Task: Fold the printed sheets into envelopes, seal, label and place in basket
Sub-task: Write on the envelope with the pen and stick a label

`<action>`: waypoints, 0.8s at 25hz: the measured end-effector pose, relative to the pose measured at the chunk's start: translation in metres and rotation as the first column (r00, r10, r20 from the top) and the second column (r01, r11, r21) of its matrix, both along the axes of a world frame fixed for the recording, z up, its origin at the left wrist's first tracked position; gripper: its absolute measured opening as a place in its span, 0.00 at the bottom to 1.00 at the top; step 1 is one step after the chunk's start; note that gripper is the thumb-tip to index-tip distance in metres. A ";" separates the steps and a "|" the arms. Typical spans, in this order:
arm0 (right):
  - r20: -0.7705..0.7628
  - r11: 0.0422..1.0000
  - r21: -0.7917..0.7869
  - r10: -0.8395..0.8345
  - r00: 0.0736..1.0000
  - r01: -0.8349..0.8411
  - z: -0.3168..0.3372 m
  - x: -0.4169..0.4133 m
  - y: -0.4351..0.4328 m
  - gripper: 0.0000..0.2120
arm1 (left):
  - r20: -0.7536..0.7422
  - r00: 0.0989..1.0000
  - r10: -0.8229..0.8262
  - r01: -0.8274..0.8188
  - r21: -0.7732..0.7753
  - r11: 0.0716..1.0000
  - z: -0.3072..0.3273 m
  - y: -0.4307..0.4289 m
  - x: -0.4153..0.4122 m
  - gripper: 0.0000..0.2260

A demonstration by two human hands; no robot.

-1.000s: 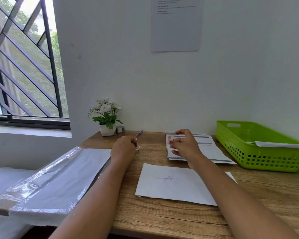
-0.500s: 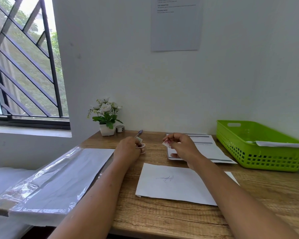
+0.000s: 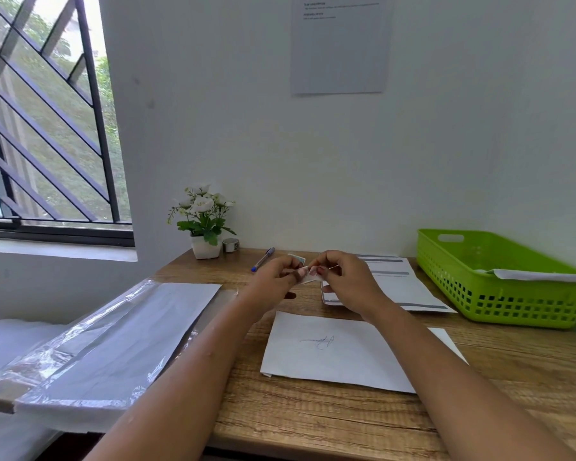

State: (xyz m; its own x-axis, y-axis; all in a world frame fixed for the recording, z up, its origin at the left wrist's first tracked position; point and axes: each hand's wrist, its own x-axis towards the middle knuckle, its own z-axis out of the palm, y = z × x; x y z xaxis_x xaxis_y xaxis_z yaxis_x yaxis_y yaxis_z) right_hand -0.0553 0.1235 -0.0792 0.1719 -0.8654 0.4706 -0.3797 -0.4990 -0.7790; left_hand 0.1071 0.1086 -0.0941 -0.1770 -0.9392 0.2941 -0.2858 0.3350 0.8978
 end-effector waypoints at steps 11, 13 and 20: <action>-0.086 0.996 -0.070 -0.064 0.994 0.058 0.001 -0.002 0.000 0.08 | -0.015 0.999 -0.051 0.051 -0.002 0.999 -0.002 0.003 -0.004 0.06; -0.089 0.996 -0.073 -0.062 0.994 0.056 0.001 -0.002 0.000 0.09 | -0.034 0.998 -0.052 0.053 0.011 0.999 -0.002 0.003 -0.003 0.05; -0.090 0.993 -0.096 -0.075 0.993 0.067 0.002 -0.004 0.001 0.12 | -0.072 0.994 -0.081 0.085 0.050 0.995 -0.002 0.004 -0.003 0.07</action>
